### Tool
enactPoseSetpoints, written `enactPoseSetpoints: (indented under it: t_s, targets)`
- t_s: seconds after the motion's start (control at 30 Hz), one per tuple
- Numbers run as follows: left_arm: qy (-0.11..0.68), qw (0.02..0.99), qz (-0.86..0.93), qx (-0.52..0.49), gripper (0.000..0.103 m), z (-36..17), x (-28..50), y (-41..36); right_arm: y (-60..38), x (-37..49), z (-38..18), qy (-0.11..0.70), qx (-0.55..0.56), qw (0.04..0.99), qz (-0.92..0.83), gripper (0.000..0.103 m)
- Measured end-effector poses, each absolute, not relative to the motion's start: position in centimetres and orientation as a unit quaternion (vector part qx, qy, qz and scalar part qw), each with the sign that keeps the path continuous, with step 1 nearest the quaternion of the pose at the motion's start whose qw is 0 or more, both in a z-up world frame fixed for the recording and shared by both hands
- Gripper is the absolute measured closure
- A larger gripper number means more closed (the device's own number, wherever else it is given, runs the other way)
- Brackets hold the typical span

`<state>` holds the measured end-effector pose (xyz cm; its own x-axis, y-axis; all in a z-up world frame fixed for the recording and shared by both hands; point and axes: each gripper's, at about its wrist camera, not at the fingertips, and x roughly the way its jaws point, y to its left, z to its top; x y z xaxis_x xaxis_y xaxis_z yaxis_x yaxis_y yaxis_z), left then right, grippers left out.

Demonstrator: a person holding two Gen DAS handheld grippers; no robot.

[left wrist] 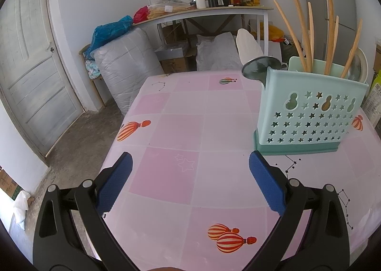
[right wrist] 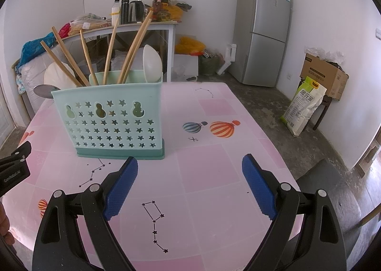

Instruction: Organize utensils

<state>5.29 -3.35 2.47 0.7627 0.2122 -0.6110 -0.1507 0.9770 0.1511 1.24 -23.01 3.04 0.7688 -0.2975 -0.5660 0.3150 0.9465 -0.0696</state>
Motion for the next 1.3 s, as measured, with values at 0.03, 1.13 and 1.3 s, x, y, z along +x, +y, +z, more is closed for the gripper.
enactPoseSetpoints:
  t_s: [0.03,1.13,1.3]
  targets:
    - [0.33,0.938,0.097,0.046,0.009,2.48,5.28,-3.44,-23.0,1.23,3.03,0.298,0.015,0.94,-0.163,0.016]
    - [0.331,0.938,0.097,0.047,0.009,2.52,5.4,-3.46,-22.48,1.63,3.17,0.297,0.014,0.941,-0.158,0.016]
    - [0.333,0.937,0.097,0.046,0.009,2.32,5.35,-3.25,-22.5,1.61,3.14,0.298,0.015,0.941,-0.159,0.016]
